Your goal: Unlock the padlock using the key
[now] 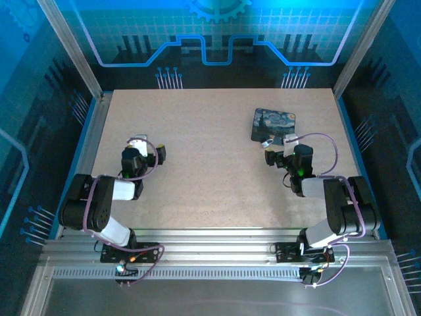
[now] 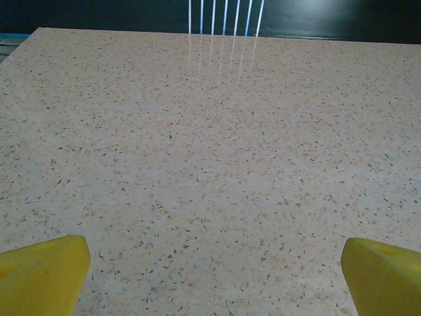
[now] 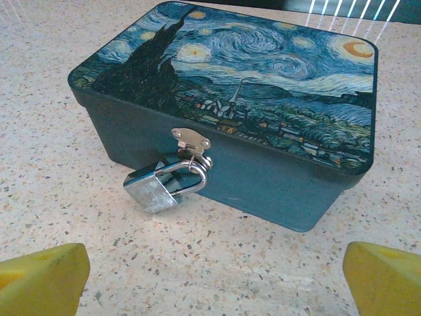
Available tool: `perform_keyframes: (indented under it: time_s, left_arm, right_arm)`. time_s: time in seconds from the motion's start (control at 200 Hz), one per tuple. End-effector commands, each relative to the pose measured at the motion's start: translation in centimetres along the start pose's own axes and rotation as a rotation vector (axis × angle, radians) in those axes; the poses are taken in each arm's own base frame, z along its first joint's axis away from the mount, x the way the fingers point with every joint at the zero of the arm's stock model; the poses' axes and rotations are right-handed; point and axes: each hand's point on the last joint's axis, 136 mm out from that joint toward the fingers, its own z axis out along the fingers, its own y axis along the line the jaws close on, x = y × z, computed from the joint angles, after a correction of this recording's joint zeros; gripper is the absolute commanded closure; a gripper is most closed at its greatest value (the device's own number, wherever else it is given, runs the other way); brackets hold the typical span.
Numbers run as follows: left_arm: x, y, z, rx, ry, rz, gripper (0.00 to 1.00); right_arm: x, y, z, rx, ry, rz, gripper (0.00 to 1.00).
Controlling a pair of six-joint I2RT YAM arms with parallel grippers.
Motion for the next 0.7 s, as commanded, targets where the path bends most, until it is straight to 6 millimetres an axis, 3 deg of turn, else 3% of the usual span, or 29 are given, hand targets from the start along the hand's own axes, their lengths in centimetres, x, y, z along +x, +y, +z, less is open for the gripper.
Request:
perform_keyframes:
  time_s: [0.0, 0.28, 0.39, 0.49, 0.525, 0.545, 0.6, 0.695]
  left_arm:
    - [-0.3, 0.0, 0.2, 0.015, -0.003, -0.005, 0.01]
    - [-0.7, 0.4, 0.1, -0.004, -0.014, -0.011, 0.01]
    - [-2.7, 2.4, -1.1, -0.137, 0.000, -0.048, 0.01]
    - [-4.6, 4.9, -1.8, -0.301, 0.011, -0.102, 0.01]
    - [-5.2, 5.6, -1.9, -0.347, 0.008, -0.124, 0.01]
    - [-5.3, 5.9, -2.0, -0.370, 0.013, -0.148, 0.01]
    - [-5.4, 7.1, -2.5, -0.452, 0.052, -0.242, 0.01]
    - [-5.5, 7.0, -2.4, -0.447, 0.125, -0.296, 0.01]
  right_arm:
    - [-1.2, -0.4, 0.1, -0.002, -0.031, -0.004, 0.00]
    - [-1.4, -0.6, 0.0, -0.005, -0.024, 0.010, 0.00]
    - [-3.9, -2.6, -0.5, 0.071, 0.068, 0.067, 0.03]
    - [-5.7, -4.2, -0.9, 0.130, 0.178, 0.252, 0.04]
    - [-5.9, -4.2, -0.8, 0.129, 0.217, 0.337, 0.06]
    - [-7.4, -4.4, -0.6, 0.128, 0.207, 0.375, 0.06]
    - [-7.9, -4.1, 0.0, 0.119, 0.255, 0.468, 0.08]
    - [-7.8, -3.7, 2.0, 0.123, 0.356, 0.569, 0.11]
